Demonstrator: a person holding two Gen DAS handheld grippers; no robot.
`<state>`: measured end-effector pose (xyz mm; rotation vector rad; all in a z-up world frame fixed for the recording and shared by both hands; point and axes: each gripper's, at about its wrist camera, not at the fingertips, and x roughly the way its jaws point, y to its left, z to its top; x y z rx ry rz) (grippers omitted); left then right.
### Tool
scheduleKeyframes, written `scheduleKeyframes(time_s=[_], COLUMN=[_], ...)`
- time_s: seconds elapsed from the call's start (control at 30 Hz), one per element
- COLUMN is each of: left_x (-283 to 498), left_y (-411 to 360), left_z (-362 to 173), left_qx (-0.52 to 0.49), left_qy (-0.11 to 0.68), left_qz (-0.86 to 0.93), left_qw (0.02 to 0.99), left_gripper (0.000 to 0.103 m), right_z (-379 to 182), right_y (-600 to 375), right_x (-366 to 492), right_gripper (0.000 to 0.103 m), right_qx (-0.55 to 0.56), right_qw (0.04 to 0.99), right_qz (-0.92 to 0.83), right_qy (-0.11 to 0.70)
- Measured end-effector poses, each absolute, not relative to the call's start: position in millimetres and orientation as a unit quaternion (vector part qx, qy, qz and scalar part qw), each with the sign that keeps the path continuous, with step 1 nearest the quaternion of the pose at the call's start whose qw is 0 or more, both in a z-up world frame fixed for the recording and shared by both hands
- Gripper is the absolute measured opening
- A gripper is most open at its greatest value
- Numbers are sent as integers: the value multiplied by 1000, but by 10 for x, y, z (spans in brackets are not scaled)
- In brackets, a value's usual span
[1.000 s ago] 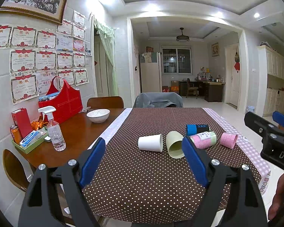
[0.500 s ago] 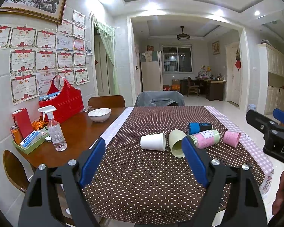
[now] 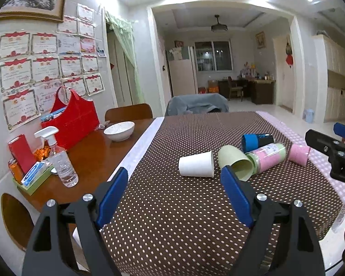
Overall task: Flip cup upside down
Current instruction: 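Move the left gripper down to the white paper cup lying on its side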
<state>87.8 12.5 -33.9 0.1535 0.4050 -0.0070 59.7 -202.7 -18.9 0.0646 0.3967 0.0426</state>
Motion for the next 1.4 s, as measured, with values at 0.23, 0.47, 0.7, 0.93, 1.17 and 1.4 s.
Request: scheduleKeyframes(time_s=[0.23,0.47,0.7,0.93,1.17,1.4], left_x=[1563,2291,2714,3081,3291,3471], left_y=[201,147,-2,-136,-147,-338], left_z=[-515,-800,-1029,-1189,-1216,-1437], left_qx=[117,158,227,302,355,421], left_qy=[249,309,364,405,417,429], left_qz=[-8,-57,-146,-212,-259,-306], left_qw=[961,936,891,836,795,738], left_gripper=[82,82,82,82,82,82], right_z=[-307,-475,-603,-706,-779,-840], right_y=[-2062,-2172,-2258,-2407,-2538,-2603], right_x=[1103,1548,1884,2147,2269,2351], right_gripper=[97,97,97,97,97,97], right_qx=[23,31,39,58,75,88], right_qw=[971,959,948,940,935,932], right_qz=[22,18,17,20,20,16], right_qy=[238,282,316,335,345,352])
